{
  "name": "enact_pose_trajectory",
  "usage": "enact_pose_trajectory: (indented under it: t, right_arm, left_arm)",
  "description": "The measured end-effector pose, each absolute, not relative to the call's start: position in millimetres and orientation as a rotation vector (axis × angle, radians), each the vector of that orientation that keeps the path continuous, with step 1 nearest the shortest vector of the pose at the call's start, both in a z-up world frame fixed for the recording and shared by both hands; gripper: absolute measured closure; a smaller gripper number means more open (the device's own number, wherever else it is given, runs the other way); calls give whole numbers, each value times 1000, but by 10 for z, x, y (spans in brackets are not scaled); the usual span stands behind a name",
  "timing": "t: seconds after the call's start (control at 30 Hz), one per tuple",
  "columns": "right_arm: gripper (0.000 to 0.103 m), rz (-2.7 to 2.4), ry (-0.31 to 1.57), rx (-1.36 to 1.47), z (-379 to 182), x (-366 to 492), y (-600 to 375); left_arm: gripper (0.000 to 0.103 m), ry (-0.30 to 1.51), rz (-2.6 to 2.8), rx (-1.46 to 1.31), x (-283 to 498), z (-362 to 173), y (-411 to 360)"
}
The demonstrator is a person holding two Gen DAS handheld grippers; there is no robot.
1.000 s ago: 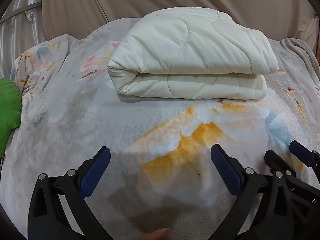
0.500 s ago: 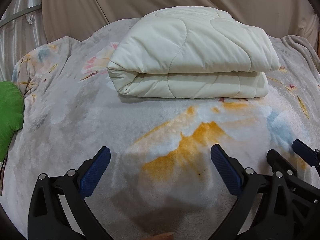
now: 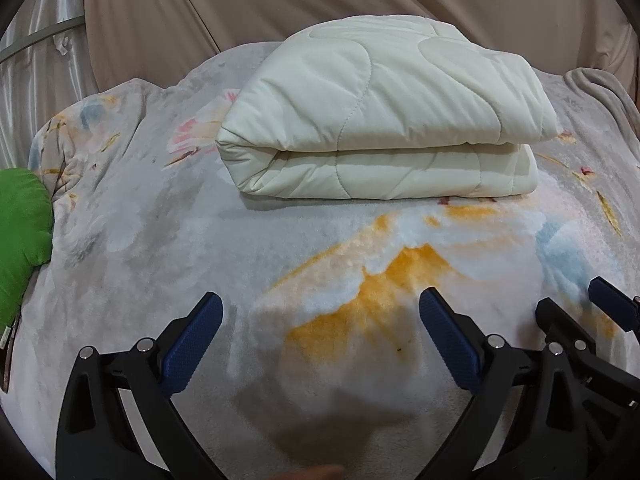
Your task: Fold large clothes
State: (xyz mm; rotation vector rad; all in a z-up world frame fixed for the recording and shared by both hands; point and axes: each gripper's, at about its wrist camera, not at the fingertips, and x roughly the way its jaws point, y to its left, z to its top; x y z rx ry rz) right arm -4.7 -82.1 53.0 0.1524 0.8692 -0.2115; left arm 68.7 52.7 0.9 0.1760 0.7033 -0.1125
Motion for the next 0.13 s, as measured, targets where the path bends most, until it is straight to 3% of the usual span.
enact_pose_trajectory:
  t: [0.13]
  right_arm:
    - [46,-218,868,150,535,-51,-806]
  left_arm:
    - [8,704,-114,178,681,11,535]
